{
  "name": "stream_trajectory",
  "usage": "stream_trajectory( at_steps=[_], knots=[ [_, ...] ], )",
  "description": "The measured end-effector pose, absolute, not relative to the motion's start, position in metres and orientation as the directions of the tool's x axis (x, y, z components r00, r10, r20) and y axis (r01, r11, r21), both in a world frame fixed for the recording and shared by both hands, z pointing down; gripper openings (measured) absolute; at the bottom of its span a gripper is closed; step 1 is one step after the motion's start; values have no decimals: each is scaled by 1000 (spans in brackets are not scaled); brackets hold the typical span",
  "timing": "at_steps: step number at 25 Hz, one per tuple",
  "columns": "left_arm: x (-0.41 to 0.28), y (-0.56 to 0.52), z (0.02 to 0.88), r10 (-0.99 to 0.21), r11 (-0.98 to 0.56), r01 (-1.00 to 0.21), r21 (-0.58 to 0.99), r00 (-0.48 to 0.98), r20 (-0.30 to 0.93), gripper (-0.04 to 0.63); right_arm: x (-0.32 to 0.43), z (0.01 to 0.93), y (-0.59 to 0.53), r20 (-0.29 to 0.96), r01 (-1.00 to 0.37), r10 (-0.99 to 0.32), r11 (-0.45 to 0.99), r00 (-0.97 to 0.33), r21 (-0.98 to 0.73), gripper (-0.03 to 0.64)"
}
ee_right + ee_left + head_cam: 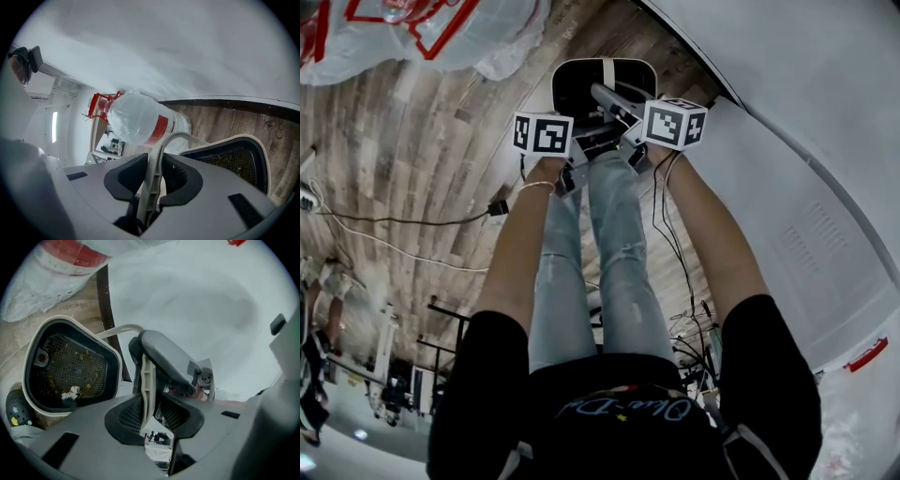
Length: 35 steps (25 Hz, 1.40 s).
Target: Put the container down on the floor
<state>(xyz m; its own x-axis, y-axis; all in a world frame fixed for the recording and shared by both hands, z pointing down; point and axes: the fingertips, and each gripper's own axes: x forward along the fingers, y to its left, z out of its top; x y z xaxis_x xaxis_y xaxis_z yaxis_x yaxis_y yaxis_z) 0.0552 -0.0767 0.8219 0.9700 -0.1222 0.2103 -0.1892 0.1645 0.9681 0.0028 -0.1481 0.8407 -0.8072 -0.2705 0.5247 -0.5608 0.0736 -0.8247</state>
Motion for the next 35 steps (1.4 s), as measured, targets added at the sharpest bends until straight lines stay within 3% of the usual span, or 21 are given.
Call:
stream_trajectory(
  at_steps=[10,16,21,23,27,35],
  knots=[
    [53,-71,825,-113,169,-252,953,955,273,92,-9,847,-136,584,-606,-172,129,-794,-785,69],
    [43,-69,825,-113,175,-267,948,951,289,101,-15,844,-137,582,-605,-193,95,-790,-790,105],
    [40,-63,829,-101,180,-291,940,945,312,142,-15,847,-130,601,-618,-166,79,-782,-782,110],
    [38,-58,831,-91,190,-300,935,943,321,218,-15,847,-124,605,-616,-140,57,-784,-786,124],
    [35,-52,828,-86,215,-270,938,952,294,236,-21,848,-107,605,-611,-87,74,-791,-788,126],
    [21,-42,835,-77,215,-311,926,940,334,236,-29,848,-105,599,-604,-102,35,-794,-796,138]
  ],
)
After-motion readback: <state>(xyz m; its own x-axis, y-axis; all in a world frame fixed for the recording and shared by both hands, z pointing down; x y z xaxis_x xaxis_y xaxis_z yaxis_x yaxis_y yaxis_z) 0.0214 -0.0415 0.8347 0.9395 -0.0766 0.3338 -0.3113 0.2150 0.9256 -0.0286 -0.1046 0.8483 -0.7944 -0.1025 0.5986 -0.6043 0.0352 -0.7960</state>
